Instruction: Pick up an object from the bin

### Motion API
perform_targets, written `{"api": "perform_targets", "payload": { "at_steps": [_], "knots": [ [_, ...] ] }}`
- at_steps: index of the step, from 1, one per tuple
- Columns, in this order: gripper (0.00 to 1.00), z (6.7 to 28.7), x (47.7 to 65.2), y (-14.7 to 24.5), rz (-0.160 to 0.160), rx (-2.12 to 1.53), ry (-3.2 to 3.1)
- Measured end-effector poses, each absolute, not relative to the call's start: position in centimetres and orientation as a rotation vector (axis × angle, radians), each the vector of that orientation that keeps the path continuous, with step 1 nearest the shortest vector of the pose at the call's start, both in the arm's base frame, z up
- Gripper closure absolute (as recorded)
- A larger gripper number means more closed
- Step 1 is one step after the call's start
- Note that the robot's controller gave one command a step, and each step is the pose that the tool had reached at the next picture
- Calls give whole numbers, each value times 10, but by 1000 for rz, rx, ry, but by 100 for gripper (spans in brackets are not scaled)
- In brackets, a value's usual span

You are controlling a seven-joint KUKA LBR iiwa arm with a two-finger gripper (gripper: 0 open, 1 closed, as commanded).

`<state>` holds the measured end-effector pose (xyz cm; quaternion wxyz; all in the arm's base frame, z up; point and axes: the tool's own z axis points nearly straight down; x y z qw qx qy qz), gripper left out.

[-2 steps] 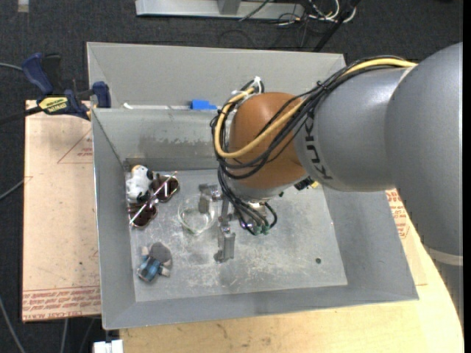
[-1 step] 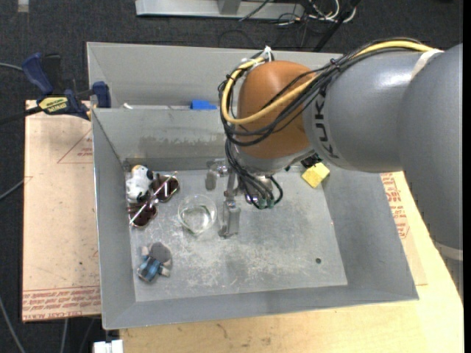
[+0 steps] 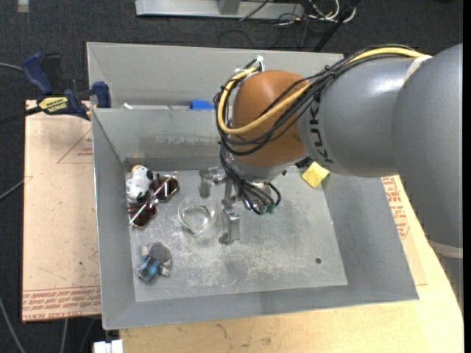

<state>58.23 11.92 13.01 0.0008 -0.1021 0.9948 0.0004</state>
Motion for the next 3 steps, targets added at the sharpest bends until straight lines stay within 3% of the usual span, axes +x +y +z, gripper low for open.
{"api": "perform_targets", "payload": {
  "at_steps": [1, 2, 3],
  "knots": [
    [0, 84, 581, 117, 2, 44, 3139],
    [100, 73, 577, 128, 3, -272, 3121],
    [100, 73, 577, 128, 3, -272, 3121]
  ]
}}
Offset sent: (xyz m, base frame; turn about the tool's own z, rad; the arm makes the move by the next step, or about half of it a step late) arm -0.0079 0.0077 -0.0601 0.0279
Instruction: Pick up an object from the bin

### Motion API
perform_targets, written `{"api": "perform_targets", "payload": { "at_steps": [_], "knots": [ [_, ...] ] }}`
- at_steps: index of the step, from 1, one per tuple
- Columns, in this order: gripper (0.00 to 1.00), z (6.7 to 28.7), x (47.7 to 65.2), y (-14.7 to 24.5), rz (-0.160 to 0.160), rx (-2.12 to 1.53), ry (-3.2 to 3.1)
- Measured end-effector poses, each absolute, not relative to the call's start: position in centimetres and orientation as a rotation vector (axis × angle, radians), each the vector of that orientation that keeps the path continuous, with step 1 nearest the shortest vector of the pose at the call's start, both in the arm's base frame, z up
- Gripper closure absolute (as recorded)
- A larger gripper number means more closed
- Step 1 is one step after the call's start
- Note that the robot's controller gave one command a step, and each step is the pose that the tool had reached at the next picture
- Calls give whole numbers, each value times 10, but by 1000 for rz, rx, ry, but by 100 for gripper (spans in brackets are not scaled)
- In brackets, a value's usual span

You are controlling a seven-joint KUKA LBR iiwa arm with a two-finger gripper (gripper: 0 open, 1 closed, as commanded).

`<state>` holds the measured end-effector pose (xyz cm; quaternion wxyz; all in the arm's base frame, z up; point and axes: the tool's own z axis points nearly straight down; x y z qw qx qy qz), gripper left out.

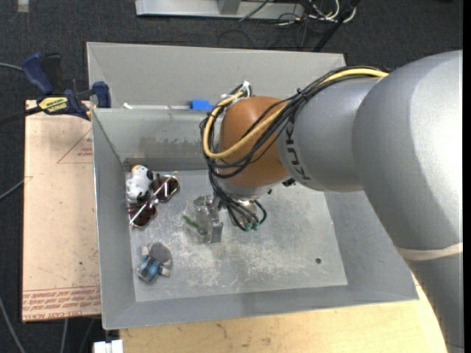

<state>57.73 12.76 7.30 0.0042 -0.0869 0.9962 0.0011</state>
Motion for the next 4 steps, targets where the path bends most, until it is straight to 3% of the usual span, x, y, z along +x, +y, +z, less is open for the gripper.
{"api": "perform_targets", "payload": {
  "at_steps": [4],
  "knots": [
    [100, 103, 576, 128, 2, -272, 3128]
  ]
}}
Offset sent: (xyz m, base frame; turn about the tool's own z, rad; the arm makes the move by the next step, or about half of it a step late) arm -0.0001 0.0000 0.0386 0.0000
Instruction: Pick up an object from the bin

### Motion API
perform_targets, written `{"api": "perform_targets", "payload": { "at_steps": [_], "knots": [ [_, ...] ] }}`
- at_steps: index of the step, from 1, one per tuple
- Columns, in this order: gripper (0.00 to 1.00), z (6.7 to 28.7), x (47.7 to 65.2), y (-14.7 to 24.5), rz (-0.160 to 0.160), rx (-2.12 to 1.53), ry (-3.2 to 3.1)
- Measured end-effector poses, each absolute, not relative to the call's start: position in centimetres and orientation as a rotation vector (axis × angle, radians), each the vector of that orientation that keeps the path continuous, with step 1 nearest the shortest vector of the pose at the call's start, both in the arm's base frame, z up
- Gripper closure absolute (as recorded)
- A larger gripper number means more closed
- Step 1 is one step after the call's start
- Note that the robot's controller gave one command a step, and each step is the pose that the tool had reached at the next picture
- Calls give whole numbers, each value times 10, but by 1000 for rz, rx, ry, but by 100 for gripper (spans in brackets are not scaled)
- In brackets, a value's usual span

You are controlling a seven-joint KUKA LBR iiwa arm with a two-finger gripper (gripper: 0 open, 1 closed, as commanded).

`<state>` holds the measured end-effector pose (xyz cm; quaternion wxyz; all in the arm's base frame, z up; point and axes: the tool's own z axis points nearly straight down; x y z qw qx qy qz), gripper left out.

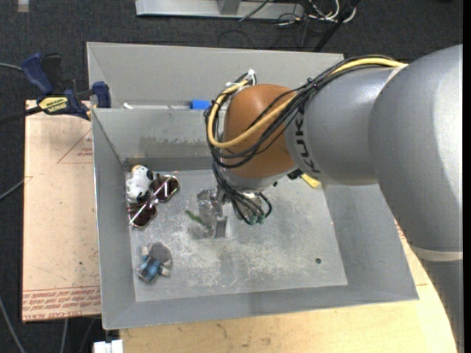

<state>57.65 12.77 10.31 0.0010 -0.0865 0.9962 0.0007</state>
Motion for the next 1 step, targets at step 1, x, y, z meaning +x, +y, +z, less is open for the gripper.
{"api": "perform_targets", "payload": {
  "at_steps": [1],
  "knots": [
    [100, 113, 577, 128, 2, -272, 3127]
  ]
}}
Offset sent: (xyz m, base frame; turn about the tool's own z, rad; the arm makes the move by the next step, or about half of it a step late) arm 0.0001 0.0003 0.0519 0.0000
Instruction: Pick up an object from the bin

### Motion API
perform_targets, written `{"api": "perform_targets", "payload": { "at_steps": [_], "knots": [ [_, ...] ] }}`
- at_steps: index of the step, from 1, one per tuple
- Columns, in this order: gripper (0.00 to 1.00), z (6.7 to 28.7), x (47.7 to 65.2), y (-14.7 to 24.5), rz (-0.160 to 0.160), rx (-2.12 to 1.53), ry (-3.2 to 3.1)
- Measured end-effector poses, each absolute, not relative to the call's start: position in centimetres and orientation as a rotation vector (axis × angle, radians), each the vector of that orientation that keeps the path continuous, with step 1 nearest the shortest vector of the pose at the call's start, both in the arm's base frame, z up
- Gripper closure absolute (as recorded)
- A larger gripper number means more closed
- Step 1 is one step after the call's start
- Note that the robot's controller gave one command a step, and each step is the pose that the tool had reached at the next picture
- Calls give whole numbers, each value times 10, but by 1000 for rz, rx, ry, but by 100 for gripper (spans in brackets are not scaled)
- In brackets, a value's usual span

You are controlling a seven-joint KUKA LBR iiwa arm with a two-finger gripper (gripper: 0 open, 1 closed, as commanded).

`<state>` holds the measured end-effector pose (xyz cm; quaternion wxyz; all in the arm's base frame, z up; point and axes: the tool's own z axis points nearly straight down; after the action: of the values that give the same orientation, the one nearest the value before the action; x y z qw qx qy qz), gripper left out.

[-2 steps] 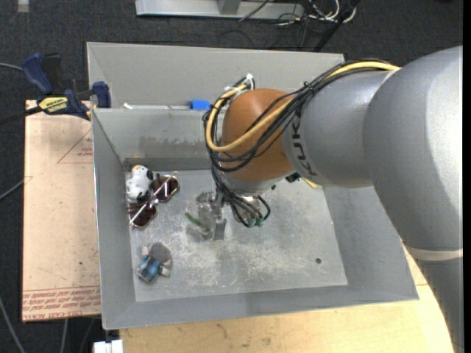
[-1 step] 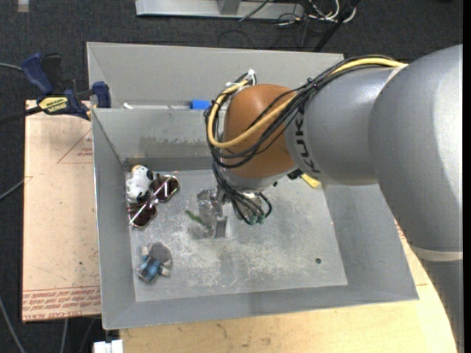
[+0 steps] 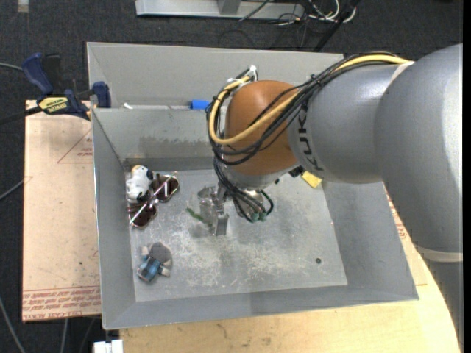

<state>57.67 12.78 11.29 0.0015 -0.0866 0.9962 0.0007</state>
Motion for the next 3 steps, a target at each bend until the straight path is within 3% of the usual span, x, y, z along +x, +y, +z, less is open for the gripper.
{"api": "perform_targets", "payload": {
  "at_steps": [3],
  "knots": [
    [100, 145, 577, 128, 2, -271, 3126]
  ]
}}
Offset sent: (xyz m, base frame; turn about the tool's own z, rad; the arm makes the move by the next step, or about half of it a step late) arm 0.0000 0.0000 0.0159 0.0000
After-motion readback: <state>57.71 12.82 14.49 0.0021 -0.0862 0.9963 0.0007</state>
